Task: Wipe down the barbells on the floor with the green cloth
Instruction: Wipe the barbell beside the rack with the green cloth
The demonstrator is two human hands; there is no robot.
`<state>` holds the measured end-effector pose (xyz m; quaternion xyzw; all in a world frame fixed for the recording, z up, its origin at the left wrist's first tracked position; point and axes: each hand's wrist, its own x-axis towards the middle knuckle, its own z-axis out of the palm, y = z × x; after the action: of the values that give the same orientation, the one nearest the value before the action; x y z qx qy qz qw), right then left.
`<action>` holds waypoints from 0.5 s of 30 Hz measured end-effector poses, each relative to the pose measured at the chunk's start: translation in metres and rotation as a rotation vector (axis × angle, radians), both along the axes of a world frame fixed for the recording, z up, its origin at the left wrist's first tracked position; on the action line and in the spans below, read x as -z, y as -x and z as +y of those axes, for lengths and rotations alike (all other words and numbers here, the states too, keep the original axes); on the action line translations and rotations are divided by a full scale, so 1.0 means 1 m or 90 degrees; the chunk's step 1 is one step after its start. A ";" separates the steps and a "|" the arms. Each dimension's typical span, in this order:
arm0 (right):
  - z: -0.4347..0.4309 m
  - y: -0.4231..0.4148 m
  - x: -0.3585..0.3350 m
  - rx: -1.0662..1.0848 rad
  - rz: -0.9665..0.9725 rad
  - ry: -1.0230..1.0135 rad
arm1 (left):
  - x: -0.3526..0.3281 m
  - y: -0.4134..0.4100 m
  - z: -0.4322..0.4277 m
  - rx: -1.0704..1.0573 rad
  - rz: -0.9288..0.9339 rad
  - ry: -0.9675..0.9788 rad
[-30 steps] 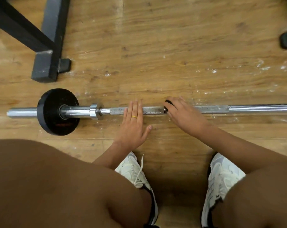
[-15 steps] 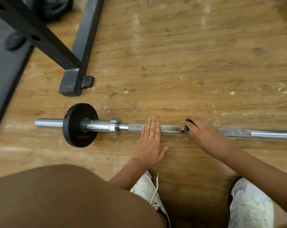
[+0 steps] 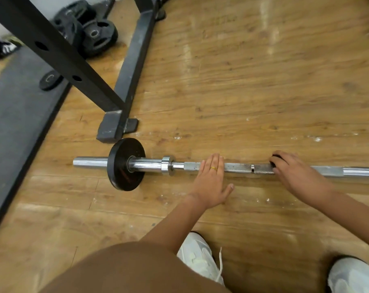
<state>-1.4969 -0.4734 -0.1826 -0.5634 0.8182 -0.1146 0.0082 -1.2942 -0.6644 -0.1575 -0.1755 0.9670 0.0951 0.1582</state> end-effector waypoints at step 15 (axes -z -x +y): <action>-0.003 0.028 -0.020 0.008 -0.072 -0.100 | -0.104 0.045 -0.061 0.295 -0.334 0.086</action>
<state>-1.5244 -0.4761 -0.1625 -0.5485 0.8264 -0.0815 0.0979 -1.3393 -0.7255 -0.0532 0.0198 0.9116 -0.0561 0.4068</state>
